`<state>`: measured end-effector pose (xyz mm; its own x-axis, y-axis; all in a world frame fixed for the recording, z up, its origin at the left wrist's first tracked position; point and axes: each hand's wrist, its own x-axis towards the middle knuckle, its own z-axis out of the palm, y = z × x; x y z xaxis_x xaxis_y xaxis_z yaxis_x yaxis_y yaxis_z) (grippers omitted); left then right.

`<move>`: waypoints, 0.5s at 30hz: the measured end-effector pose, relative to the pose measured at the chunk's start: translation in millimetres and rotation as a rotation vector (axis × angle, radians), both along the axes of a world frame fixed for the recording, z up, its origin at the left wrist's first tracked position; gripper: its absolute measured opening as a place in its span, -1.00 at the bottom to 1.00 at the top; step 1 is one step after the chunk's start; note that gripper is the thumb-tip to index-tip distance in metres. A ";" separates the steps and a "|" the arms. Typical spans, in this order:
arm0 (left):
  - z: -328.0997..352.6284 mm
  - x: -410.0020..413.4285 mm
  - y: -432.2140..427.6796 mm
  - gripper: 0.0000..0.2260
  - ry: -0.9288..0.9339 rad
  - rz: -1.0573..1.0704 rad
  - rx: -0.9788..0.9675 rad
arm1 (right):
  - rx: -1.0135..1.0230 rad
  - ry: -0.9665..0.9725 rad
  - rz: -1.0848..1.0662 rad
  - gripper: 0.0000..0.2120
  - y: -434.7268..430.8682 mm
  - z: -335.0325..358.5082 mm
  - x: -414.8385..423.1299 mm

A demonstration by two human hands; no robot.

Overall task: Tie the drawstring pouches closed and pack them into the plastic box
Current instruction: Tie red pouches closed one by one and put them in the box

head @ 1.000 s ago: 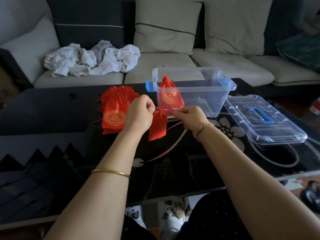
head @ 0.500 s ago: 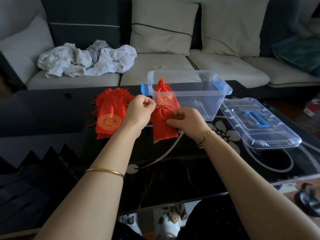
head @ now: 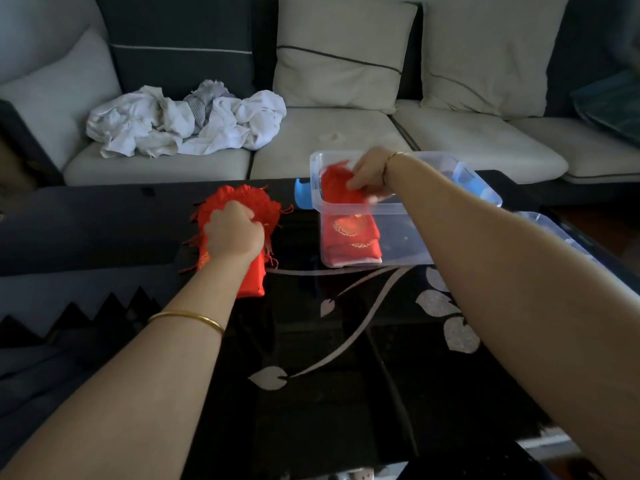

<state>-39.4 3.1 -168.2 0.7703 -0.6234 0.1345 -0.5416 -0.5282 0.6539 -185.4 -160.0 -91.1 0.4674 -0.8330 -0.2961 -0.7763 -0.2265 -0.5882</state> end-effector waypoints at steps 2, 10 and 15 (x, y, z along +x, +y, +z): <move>-7.3 7.4 3.5 -0.64 -0.045 0.107 0.176 | -0.112 0.247 0.125 -0.80 2.0 -8.1 8.8; -30.7 24.7 16.0 -0.54 -0.024 0.242 0.324 | -0.257 0.253 0.058 -0.80 12.0 1.4 11.9; -28.5 25.1 25.2 -0.75 -0.021 0.253 0.164 | -0.639 -0.078 -0.056 -0.78 45.5 -3.6 1.1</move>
<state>-14.4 28.3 -196.7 0.9019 -0.4269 0.0658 -0.3922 -0.7455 0.5388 -184.3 -114.5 -94.7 0.4178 -0.8578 0.2992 -0.7577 -0.5108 -0.4062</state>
